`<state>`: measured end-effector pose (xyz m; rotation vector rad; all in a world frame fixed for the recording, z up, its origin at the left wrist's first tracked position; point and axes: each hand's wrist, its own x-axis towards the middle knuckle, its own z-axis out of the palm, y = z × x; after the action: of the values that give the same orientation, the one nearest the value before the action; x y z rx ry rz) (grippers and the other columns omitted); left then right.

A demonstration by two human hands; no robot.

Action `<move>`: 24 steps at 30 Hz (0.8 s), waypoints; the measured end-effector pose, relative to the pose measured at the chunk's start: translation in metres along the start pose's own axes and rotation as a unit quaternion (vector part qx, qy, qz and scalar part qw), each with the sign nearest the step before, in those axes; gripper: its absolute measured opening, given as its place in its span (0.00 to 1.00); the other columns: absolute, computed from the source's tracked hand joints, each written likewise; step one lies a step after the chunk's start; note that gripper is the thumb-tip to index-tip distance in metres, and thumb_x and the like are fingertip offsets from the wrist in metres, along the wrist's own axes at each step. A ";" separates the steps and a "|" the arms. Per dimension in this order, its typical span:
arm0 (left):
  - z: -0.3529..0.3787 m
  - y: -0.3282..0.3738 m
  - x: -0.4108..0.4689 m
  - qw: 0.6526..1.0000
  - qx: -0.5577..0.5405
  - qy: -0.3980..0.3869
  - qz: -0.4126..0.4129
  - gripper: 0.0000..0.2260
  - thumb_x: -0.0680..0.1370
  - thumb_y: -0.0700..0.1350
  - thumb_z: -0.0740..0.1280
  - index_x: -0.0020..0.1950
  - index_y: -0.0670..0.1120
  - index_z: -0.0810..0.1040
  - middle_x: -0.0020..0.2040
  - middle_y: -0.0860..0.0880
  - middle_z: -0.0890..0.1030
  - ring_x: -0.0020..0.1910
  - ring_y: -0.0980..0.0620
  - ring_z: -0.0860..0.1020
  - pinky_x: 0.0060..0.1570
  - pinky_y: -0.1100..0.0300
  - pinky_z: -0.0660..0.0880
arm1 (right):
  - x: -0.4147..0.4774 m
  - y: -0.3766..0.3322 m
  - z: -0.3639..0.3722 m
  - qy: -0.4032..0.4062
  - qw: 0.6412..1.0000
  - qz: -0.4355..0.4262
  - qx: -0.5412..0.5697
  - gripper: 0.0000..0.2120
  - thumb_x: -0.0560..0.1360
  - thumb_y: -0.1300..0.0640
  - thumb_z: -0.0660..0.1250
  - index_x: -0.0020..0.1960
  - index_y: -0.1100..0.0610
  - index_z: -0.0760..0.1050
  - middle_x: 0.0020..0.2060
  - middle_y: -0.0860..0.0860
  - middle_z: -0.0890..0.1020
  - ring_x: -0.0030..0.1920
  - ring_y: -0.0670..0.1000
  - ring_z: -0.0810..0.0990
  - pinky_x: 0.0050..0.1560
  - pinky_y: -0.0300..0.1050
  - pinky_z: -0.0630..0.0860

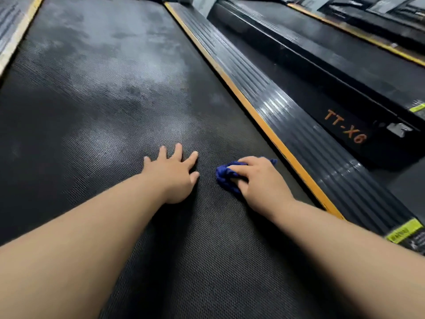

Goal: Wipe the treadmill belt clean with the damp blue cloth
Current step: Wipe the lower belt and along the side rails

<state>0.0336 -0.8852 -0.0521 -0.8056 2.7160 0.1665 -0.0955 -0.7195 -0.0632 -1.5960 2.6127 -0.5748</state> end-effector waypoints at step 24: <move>-0.054 0.016 0.035 0.988 -0.024 -0.111 -0.102 0.48 0.66 0.68 0.70 0.77 0.58 0.46 0.78 0.47 0.44 0.76 0.42 0.55 0.73 0.50 0.56 | 0.144 0.023 -0.004 -0.065 0.991 0.002 -0.121 0.17 0.78 0.58 0.58 0.65 0.51 0.73 0.60 0.56 0.67 0.58 0.61 0.69 0.58 0.50 0.69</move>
<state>-0.0173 -0.9005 -0.0114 -1.0092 2.4135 0.2589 -0.1849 -0.8335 -0.0425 -1.6240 2.6706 -0.1509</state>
